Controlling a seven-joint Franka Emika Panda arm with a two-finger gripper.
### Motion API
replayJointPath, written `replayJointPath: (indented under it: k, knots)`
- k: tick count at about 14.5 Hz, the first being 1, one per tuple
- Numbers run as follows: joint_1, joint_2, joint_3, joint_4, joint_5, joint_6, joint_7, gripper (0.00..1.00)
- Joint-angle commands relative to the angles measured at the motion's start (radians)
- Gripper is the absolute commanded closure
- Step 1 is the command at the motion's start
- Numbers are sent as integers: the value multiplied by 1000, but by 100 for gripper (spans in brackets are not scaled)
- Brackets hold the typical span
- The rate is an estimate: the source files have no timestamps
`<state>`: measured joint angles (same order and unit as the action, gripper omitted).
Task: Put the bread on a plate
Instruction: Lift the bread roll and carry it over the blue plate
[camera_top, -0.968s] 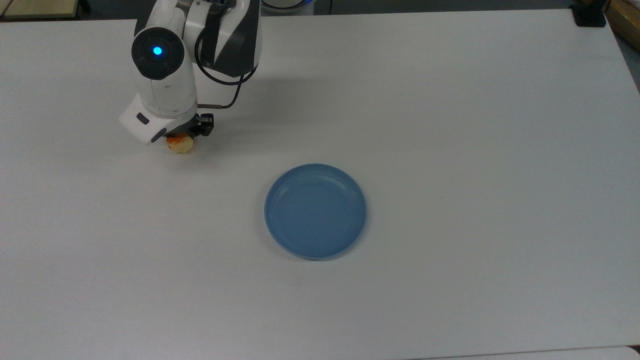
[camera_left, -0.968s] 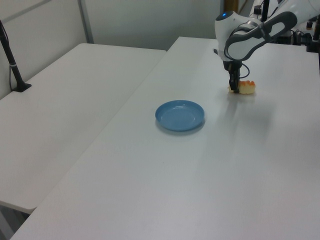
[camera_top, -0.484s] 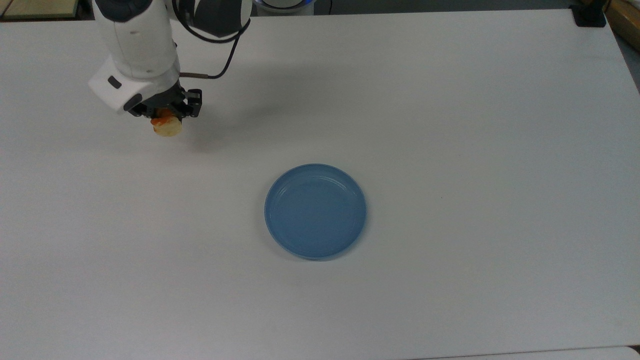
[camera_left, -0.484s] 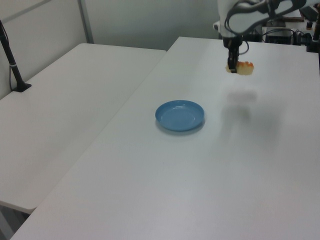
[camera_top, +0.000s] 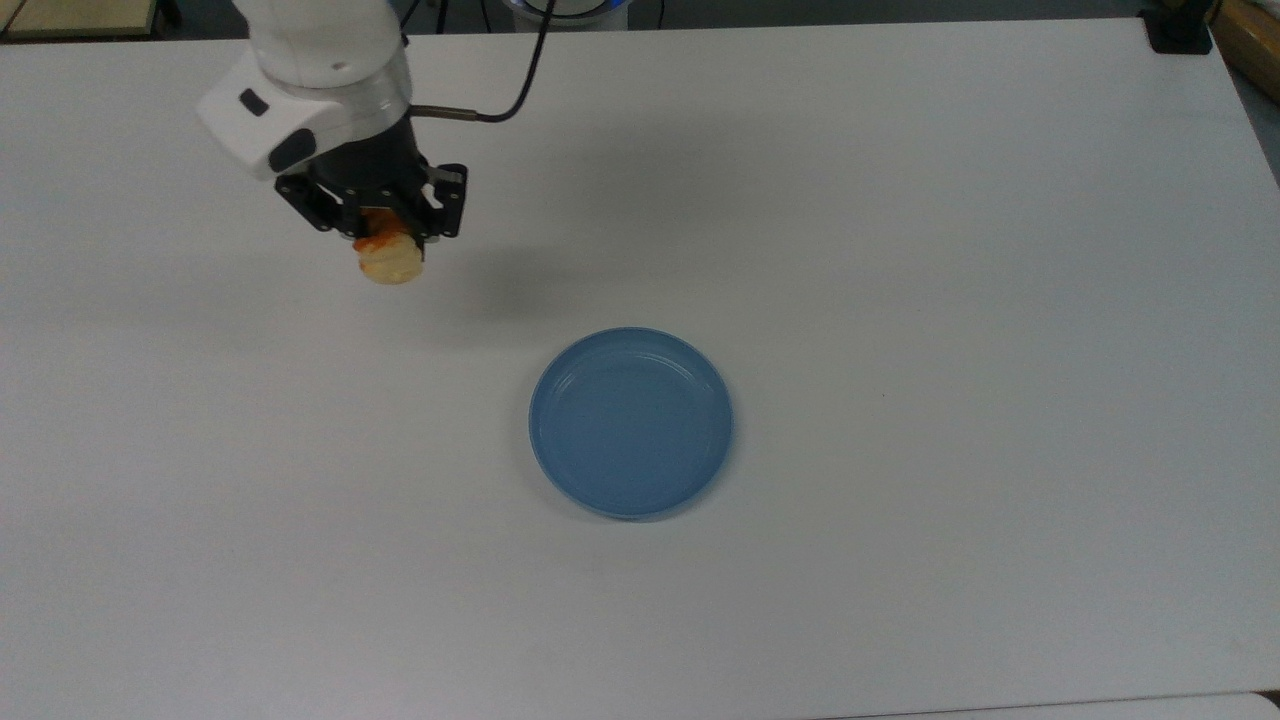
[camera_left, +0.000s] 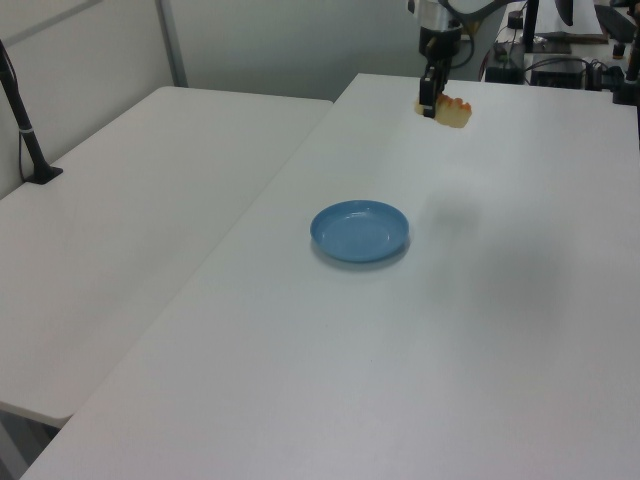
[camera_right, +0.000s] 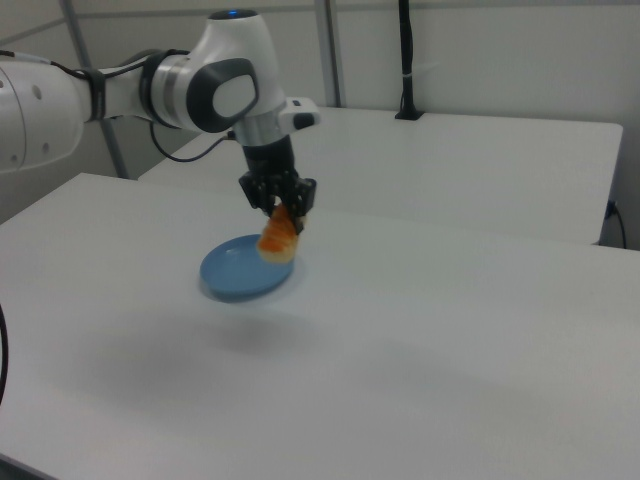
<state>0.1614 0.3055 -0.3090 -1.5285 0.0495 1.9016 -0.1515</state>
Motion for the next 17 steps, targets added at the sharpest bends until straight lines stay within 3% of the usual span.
replayJointPath:
  k: [1,6,12,17]
  knots:
    - [58,55,43,31,6,4,136,58]
    - [124,156,67,51,3,152,332,57]
    - [132,234,110,45,-2,244,423,53]
    - [165,328,111,51,-33,365,533,49]
